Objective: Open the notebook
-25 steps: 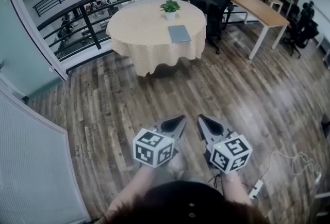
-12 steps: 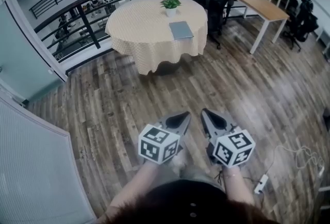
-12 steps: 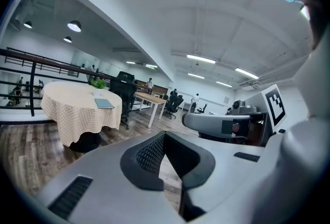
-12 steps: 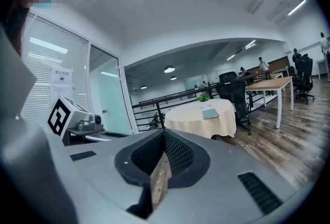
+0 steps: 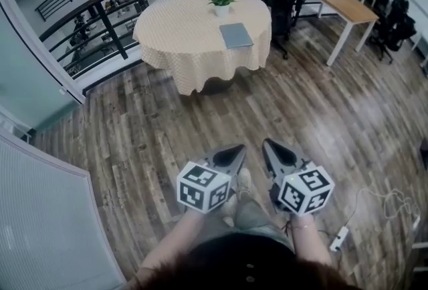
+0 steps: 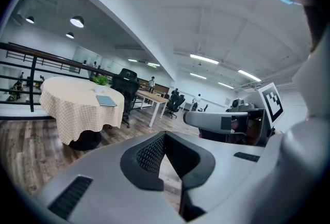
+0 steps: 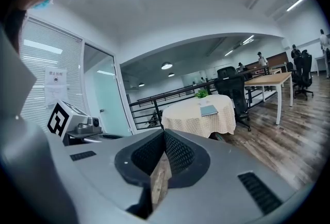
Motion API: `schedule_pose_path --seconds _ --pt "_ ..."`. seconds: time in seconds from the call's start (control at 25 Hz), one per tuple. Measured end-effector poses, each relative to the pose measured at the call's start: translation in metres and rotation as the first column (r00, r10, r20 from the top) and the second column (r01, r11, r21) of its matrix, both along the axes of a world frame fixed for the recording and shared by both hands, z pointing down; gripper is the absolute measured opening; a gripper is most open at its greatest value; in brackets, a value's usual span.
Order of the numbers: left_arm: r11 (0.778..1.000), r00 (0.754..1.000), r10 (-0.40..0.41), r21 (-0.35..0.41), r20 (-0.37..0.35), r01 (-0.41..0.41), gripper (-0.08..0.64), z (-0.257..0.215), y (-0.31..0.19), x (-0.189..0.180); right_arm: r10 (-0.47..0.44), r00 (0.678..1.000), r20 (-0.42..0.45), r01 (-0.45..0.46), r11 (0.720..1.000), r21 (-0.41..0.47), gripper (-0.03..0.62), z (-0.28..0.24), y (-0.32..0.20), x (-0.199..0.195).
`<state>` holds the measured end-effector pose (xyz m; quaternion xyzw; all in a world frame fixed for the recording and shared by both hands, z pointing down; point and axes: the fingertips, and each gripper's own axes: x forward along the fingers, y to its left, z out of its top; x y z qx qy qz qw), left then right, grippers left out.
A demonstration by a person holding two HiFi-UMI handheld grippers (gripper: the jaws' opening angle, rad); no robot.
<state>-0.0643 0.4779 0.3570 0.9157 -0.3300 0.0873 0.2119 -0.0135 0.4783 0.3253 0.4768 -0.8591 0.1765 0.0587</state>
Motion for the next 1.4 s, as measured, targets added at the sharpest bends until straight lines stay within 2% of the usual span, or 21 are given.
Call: schedule_pose_path --seconds 0.4,0.6,0.76,1.08,1.28,1.4 --pt "1.0 1.0 -0.019 -0.008 0.016 0.019 0.011 0.005 -0.113 0.019 -0.057 0.996 -0.07 0.058 0.998 0.006 0.012 0.006 -0.126 0.014" --pt "1.0 0.998 -0.023 0.007 0.064 0.023 0.011 0.007 -0.172 0.035 -0.098 0.99 -0.1 0.102 0.994 0.03 0.012 -0.003 -0.188 0.024" --pt "0.999 0.998 -0.049 0.0 0.032 0.049 0.011 0.005 -0.224 0.052 -0.114 0.985 -0.13 0.121 0.992 0.044 0.012 -0.007 -0.236 0.038" --pt "0.996 0.996 -0.086 -0.01 0.021 0.086 0.011 0.005 -0.286 0.079 -0.16 0.984 -0.079 0.164 0.985 0.054 0.012 -0.003 -0.296 0.055" --pt "0.995 0.995 -0.091 -0.041 0.034 0.092 0.011 0.014 -0.306 0.082 -0.168 0.986 -0.005 0.168 0.986 -0.018 0.012 0.013 -0.314 0.06" --pt "0.994 0.995 -0.092 -0.056 0.035 0.094 0.011 0.015 -0.318 0.083 -0.163 0.987 -0.001 0.162 0.986 -0.037 0.012 0.016 -0.325 0.061"
